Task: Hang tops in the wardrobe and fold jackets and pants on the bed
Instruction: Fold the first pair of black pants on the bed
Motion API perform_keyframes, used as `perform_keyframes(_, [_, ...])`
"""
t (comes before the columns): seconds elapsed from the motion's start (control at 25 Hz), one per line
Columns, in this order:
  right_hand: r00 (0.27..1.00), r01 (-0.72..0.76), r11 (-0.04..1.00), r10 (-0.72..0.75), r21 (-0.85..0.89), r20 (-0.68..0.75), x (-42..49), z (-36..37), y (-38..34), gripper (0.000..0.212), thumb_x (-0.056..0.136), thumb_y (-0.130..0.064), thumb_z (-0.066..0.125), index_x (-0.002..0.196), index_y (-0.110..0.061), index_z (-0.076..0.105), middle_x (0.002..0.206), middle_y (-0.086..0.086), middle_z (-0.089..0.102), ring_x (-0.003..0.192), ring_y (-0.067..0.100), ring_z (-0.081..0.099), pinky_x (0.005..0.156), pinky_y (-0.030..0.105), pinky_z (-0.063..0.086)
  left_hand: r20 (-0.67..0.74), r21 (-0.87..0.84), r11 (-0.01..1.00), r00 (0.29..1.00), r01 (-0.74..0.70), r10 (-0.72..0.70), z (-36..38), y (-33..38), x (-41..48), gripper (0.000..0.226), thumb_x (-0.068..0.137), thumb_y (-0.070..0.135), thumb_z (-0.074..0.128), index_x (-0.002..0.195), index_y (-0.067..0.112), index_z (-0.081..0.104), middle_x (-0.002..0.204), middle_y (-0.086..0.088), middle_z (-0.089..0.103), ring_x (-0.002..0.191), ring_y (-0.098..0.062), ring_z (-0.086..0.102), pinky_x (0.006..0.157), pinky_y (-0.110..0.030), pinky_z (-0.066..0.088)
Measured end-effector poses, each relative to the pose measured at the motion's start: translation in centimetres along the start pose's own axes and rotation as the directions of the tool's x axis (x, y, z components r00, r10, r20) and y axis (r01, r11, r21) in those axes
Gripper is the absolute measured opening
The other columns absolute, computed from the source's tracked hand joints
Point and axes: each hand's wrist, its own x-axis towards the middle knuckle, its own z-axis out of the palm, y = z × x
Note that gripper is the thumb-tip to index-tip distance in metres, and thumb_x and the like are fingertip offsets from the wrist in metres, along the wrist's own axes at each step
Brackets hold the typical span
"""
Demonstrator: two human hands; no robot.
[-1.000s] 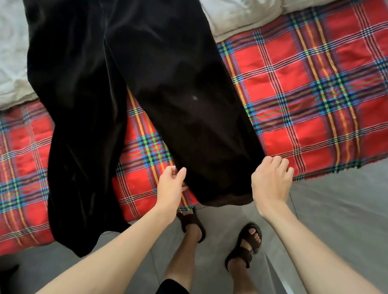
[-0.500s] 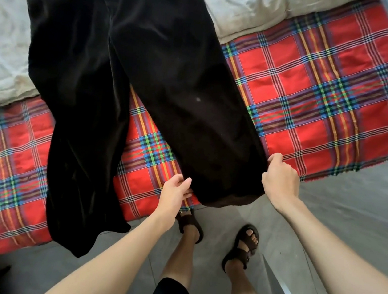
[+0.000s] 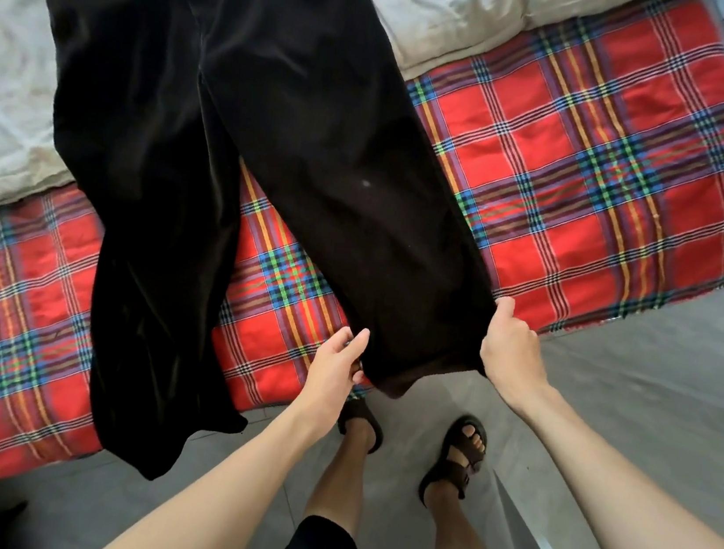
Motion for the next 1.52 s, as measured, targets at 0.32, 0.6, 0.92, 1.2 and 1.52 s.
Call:
perform_keyframes(0.32, [0.994,-0.095,0.913,0.067,0.396,0.084,-6.3,-3.9,4.2,0.033,0.1,-0.037,0.05,0.079,-0.013,0.06,0.065,0.01,0.058,0.071,0.022,0.059,0.065,0.038,0.039,0.122,-0.105,0.994,0.992,0.01,0.003,1.7,-2.6,-4.3,0.076,0.081,0.059,0.071,0.145,0.027,0.047,0.14,0.01,0.058,0.133,-0.014,0.051,0.117,-0.047,0.032])
perform_keyframes(0.6, [0.998,-0.003,0.96,-0.015,0.279,0.062,-10.1,-7.3,3.6,0.064,0.09,-0.019,0.059,0.148,-0.015,0.032,0.098,-0.002,0.058,0.093,0.019,0.056,0.081,0.034,0.043,0.109,-0.017,1.0,0.994,-0.014,0.016,4.8,-1.6,-11.1,0.045,0.085,0.04,0.074,0.124,0.018,0.068,0.121,-0.001,0.071,0.115,-0.021,0.065,0.108,-0.044,0.044])
perform_keyframes(0.92, [0.856,-0.45,0.637,0.11,0.626,0.504,-13.1,-3.9,1.1,0.04,0.096,-0.025,0.06,0.133,-0.012,0.055,0.12,0.004,0.065,0.112,0.019,0.06,0.084,0.027,0.042,-0.074,-0.033,0.991,0.989,-0.132,0.129,7.7,-0.3,-16.8,0.035,0.094,0.046,0.062,0.12,0.024,0.069,0.114,0.007,0.073,0.109,-0.014,0.068,0.103,-0.043,0.049])
perform_keyframes(1.2, [0.716,-0.697,0.059,-0.006,0.715,0.698,-15.1,-3.3,-2.0,0.04,0.099,-0.043,0.051,0.114,-0.009,0.067,0.098,0.006,0.074,0.085,0.019,0.07,0.075,0.033,0.046,-0.145,-0.184,0.97,0.98,-0.158,0.132,8.0,1.4,-18.4,0.027,0.099,0.029,0.059,0.119,0.013,0.068,0.106,-0.002,0.076,0.099,-0.017,0.072,0.091,-0.035,0.055])
perform_keyframes(1.52, [0.908,-0.415,0.657,0.261,0.63,0.327,-15.4,-6.7,-1.8,0.035,0.104,-0.034,0.045,0.09,-0.006,0.061,0.091,0.01,0.067,0.087,0.028,0.064,0.071,0.034,0.048,-0.397,0.009,0.999,0.917,-0.04,0.04,4.6,0.8,-17.1,0.034,0.098,0.046,0.054,0.097,0.014,0.065,0.105,0.001,0.07,0.1,-0.017,0.065,0.091,-0.039,0.053])
